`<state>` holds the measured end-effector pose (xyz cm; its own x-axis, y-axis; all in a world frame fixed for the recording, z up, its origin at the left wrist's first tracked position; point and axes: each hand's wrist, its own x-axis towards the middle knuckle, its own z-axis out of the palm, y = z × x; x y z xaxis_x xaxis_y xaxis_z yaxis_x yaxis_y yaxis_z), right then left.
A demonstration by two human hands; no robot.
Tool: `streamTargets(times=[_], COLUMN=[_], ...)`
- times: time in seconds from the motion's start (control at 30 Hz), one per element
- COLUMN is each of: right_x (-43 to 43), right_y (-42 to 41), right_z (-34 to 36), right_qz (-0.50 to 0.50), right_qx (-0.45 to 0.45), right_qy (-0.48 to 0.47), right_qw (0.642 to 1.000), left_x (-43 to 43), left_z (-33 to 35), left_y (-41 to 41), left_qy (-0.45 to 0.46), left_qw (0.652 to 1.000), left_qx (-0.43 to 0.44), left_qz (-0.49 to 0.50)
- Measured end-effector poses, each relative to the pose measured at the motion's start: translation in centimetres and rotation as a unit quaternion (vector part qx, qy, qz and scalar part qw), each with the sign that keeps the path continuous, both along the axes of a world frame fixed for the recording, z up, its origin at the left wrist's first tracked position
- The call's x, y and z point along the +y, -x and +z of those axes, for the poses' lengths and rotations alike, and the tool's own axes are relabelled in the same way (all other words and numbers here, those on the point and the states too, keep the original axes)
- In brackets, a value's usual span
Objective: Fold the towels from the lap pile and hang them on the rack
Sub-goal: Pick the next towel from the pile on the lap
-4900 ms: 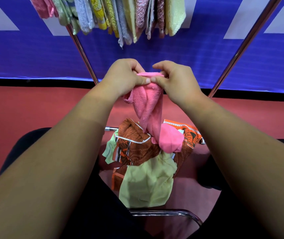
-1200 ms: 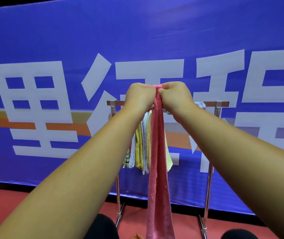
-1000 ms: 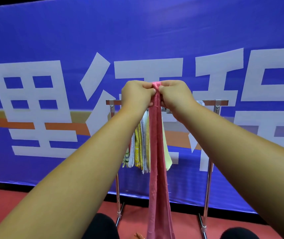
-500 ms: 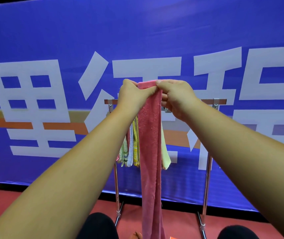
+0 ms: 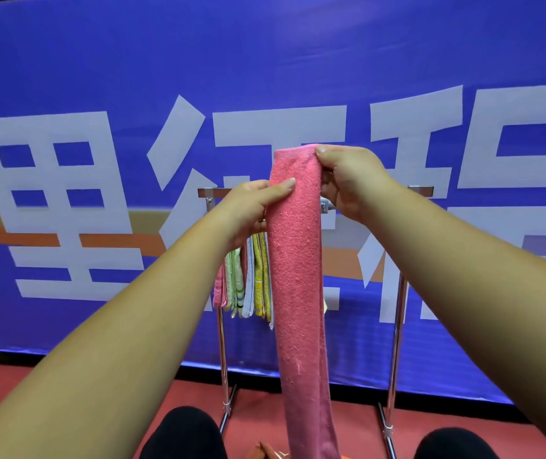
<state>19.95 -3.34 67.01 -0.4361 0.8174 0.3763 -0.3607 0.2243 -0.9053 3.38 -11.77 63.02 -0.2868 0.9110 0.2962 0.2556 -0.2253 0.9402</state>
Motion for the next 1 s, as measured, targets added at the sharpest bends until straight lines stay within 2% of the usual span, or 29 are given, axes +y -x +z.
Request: streamTargets(times=[0.23, 0.47, 0.6, 0.67, 0.77, 0.93, 1.0], right_x=[1.2, 1.2, 1.2, 0.6, -0.1, -1.3, -1.9], right_y=[-1.0, -1.9, -1.8, -2.0, -1.8, -1.7, -1.6], right_z=[-0.3, -1.0, -1.2, -1.4, -3.5, -8.3, -10.2], right_qz=[-0.034, -0.035, -0.036, 0.029, 0.143, 0.2, 0.218], right_qx=[-0.023, -0.033, 0.019, 0.049, -0.014, -0.161, -0.183], right_qy=[-0.016, -0.039, 0.015, 0.057, 0.072, 0.056, 0.053], right_qw=[0.999, 0.998, 0.999, 0.997, 0.987, 0.965, 0.957], left_x=[0.1, 0.9, 1.3, 1.4, 1.5, 1.3, 1.2], left_z=[1.3, 2.5, 3.1, 3.4, 3.9, 5.2, 5.5], left_y=[-2.0, -3.8, -4.6, -4.7, -4.4, -2.4, -1.3], left_qy=[-0.04, -0.09, -0.111, -0.114, -0.112, -0.071, -0.042], left_qw=[0.998, 0.994, 0.993, 0.993, 0.991, 0.985, 0.978], left_qx=[0.047, 0.06, 0.032, -0.001, -0.064, -0.138, -0.178], left_qz=[-0.009, 0.028, 0.031, 0.025, 0.022, 0.079, 0.1])
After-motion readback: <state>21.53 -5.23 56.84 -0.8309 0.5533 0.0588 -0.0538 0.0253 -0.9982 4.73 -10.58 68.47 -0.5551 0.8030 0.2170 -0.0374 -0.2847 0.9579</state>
